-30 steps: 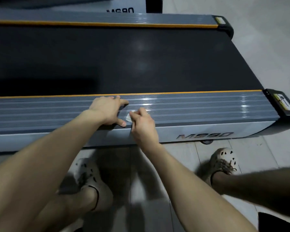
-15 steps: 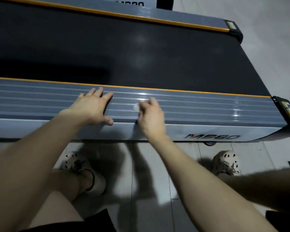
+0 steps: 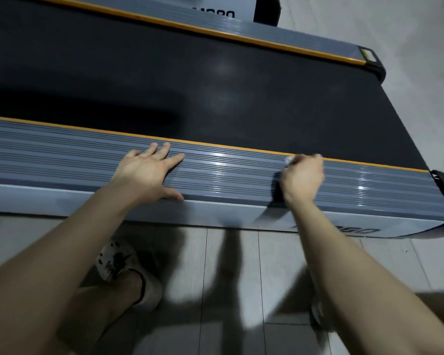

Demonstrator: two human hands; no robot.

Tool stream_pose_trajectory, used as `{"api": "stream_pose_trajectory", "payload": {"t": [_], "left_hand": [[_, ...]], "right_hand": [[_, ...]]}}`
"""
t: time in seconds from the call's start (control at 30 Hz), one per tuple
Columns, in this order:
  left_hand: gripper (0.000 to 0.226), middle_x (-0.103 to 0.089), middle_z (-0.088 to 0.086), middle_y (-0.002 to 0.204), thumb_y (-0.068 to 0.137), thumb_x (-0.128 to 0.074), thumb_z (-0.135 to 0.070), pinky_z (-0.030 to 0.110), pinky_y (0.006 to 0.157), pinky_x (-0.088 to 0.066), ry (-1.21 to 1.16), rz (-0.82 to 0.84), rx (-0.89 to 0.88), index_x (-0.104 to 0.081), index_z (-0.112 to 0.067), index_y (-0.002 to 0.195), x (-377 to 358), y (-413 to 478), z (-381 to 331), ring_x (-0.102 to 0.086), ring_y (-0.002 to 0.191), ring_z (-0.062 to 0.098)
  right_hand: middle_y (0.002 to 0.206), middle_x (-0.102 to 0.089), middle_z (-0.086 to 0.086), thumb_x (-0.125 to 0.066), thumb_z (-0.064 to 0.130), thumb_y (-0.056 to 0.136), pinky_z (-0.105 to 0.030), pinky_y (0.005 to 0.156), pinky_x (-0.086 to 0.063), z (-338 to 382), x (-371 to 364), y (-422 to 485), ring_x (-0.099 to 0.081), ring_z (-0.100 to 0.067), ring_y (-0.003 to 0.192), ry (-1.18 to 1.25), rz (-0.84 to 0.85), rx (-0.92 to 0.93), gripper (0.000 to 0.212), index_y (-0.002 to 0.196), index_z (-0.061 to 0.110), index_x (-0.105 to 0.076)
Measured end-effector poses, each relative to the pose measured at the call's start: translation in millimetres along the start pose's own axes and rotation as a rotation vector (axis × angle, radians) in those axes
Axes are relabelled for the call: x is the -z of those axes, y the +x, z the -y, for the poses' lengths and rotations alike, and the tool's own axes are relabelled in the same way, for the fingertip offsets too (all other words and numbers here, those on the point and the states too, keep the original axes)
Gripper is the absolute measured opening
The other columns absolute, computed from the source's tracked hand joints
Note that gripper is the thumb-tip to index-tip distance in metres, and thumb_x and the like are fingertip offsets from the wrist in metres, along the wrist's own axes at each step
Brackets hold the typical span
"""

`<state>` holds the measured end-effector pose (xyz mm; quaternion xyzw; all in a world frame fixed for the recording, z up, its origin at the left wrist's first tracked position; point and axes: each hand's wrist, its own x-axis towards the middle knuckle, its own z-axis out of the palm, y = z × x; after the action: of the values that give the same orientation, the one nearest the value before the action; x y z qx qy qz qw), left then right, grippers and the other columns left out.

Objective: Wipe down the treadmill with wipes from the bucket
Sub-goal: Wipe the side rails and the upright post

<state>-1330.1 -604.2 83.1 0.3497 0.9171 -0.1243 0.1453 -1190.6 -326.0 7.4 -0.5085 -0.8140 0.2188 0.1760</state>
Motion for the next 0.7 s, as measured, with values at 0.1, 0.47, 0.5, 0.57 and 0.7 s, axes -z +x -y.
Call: {"api": "stream_pose_trajectory", "payload": {"t": [0.1,0.47,0.5,0.57,0.7], "left_hand": [[0.122,0.001,-0.007,0.179,0.070,-0.057,-0.098,0.048,0.129,-0.021,-0.025,-0.011,0.012,-0.006,-0.049,0.168,3.3,-0.5,1.2,-0.006,0.166,0.019],[0.133,-0.020,-0.009,0.177,0.058,-0.074,-0.095,0.042,0.127,-0.032,-0.041,-0.087,0.022,-0.024,-0.040,0.168,14.1,-0.7,-0.9,-0.023,0.162,0.016],[0.133,-0.020,-0.009,0.177,0.057,-0.075,-0.094,0.043,0.127,-0.032,-0.038,-0.085,0.023,-0.024,-0.040,0.167,14.0,-0.4,-0.5,-0.023,0.162,0.016],[0.133,-0.021,-0.009,0.177,0.056,-0.075,-0.094,0.044,0.127,-0.033,-0.043,-0.091,0.020,-0.025,-0.041,0.167,13.0,-1.5,-1.3,-0.023,0.163,0.017],[0.133,-0.022,-0.012,0.176,0.055,-0.072,-0.097,0.044,0.126,-0.030,-0.069,-0.124,0.022,-0.027,-0.040,0.167,10.5,-4.5,0.9,-0.022,0.162,0.014]], "right_hand": [[0.106,-0.051,-0.006,-0.056,0.004,0.095,-0.038,0.075,-0.049,93.4,-46.0,-52.8,-0.061,-0.033,0.087,0.117,0.171,0.441,0.020,0.092,0.014,-0.073],[0.099,-0.059,-0.006,-0.058,0.006,0.093,-0.029,0.072,-0.035,-33.8,4.0,31.2,-0.065,-0.038,0.099,-0.019,0.066,0.205,0.029,0.111,0.014,-0.078],[0.099,-0.058,-0.010,-0.055,0.004,0.092,-0.032,0.071,-0.035,-42.5,13.1,30.5,-0.063,-0.042,0.098,-0.035,0.027,0.144,0.027,0.104,0.012,-0.078],[0.102,-0.057,-0.013,-0.051,0.001,0.091,-0.033,0.072,-0.033,-30.6,10.5,12.3,-0.061,-0.042,0.096,-0.033,-0.013,0.059,0.026,0.097,0.010,-0.075],[0.095,-0.054,-0.004,-0.060,-0.001,0.087,-0.030,0.068,-0.024,65.3,-37.3,-69.9,-0.061,-0.033,0.087,0.106,0.163,0.456,0.021,0.088,0.018,-0.067]]}}
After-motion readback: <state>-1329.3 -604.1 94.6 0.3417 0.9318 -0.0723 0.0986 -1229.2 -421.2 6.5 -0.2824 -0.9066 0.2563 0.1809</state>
